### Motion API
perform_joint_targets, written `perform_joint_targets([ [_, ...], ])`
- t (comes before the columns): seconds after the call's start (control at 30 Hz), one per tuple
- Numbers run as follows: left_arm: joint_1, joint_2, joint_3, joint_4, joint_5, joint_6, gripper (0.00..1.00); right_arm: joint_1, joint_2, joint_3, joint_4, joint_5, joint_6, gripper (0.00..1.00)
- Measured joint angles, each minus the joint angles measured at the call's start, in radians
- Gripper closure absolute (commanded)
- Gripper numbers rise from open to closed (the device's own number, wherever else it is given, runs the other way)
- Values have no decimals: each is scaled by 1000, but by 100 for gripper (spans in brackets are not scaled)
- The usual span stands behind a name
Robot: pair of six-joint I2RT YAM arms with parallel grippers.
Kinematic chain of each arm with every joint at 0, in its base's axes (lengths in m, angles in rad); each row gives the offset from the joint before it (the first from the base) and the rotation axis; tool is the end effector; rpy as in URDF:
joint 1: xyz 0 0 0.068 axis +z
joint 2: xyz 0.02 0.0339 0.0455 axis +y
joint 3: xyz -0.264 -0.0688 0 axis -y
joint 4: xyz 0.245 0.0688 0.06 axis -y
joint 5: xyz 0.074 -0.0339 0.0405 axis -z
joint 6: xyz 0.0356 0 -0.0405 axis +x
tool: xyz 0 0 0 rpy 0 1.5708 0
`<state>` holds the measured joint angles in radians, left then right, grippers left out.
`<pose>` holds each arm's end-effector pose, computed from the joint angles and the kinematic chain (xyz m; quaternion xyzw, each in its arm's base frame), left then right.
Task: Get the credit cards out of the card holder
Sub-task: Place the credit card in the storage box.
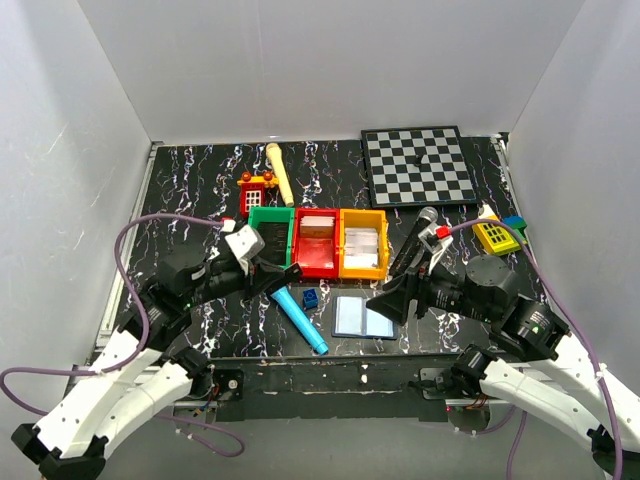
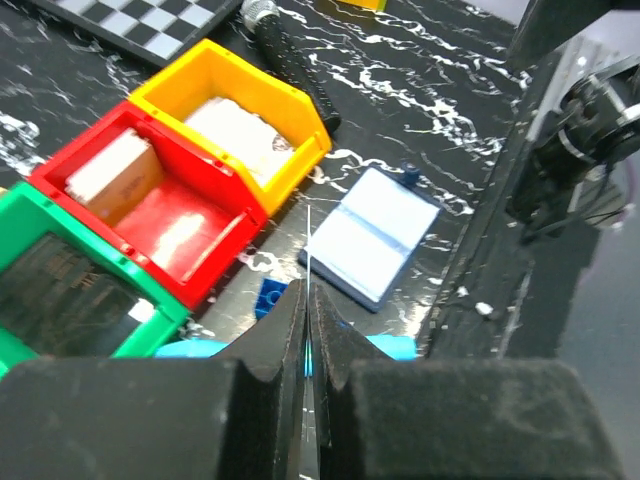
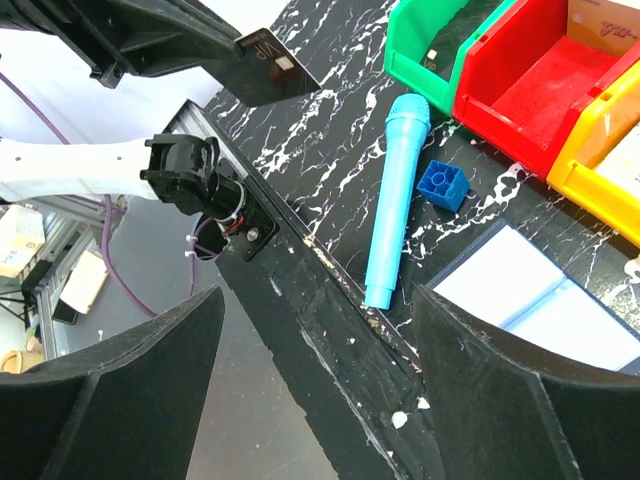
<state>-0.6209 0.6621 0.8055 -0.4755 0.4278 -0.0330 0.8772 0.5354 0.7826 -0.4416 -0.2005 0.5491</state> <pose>0.1104 -0.0971 0.3355 0.3485 0.7259 -0.3459 0.4817 0.0730 0.0988 0.3453 -0.1882 0.7478 0.4719 0.4274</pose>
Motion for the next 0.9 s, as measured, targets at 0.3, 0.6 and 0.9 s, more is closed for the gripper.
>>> perform_joint_targets([
  [0.3, 26, -39, -172, 176, -77, 397, 100, 0, 7, 0, -34, -6, -5, 19],
  [0.6, 285, 226, -192, 317, 88, 509, 100, 0, 18, -2, -35, -45, -2, 19],
  [0.9, 438, 316, -127, 399, 353, 521, 100, 0, -56, -45, -41, -41, -2, 18],
])
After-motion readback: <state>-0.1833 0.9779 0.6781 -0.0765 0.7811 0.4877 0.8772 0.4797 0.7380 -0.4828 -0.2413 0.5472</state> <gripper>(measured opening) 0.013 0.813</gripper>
